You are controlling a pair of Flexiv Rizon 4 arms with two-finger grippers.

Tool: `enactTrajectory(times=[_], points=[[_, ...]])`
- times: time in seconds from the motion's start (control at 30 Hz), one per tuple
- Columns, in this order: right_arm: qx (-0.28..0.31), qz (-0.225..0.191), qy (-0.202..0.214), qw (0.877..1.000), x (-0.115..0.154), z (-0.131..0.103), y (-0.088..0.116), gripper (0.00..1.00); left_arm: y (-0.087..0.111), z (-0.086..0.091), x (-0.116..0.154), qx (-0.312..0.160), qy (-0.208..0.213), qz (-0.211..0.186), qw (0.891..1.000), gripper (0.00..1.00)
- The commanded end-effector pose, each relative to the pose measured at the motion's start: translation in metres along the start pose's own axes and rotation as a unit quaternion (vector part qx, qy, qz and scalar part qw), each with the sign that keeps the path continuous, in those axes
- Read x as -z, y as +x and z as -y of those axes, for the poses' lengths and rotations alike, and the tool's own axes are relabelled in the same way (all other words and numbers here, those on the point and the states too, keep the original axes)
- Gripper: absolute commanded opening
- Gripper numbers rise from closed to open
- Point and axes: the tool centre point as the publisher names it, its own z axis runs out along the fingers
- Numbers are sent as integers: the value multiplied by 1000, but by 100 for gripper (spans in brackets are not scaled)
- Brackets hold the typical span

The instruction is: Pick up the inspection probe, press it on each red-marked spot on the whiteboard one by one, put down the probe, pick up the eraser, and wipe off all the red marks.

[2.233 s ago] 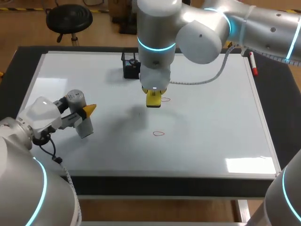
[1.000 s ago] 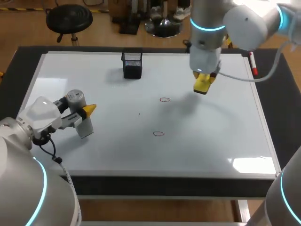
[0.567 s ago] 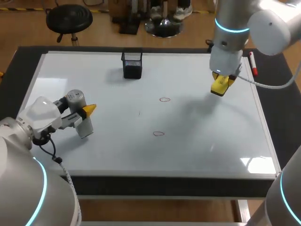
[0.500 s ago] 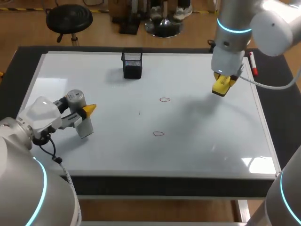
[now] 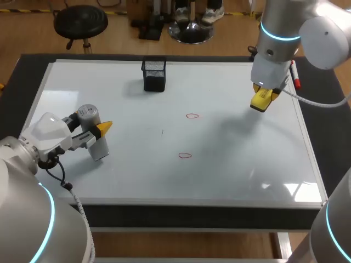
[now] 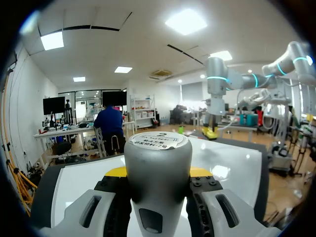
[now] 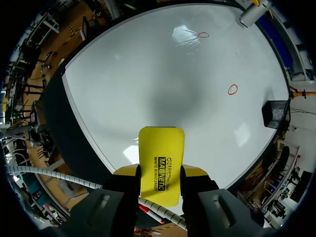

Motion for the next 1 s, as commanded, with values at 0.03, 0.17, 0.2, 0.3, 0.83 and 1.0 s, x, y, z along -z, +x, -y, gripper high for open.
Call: enactTrajectory(times=[0.03, 0.17, 0.2, 0.3, 0.83, 1.0], points=[[1, 0, 1, 1000, 1, 0, 1, 0, 1, 0, -1, -1, 1, 3, 1000, 0], [1, 0, 1, 1000, 1, 0, 1, 0, 1, 0, -1, -1, 1, 3, 1000, 0], [1, 0, 1, 1000, 1, 0, 1, 0, 1, 0, -1, -1, 1, 3, 1000, 0], [1, 0, 1, 1000, 1, 0, 1, 0, 3, 2, -4, -5, 2, -5, 1000, 0], [1, 0, 1, 1000, 1, 0, 1, 0, 32, 27, -67, -43, 9, -154, 987, 0], [1, 0, 1, 1000, 1, 0, 1, 0, 41, 35, -95, -49, 20, -194, 980, 0]])
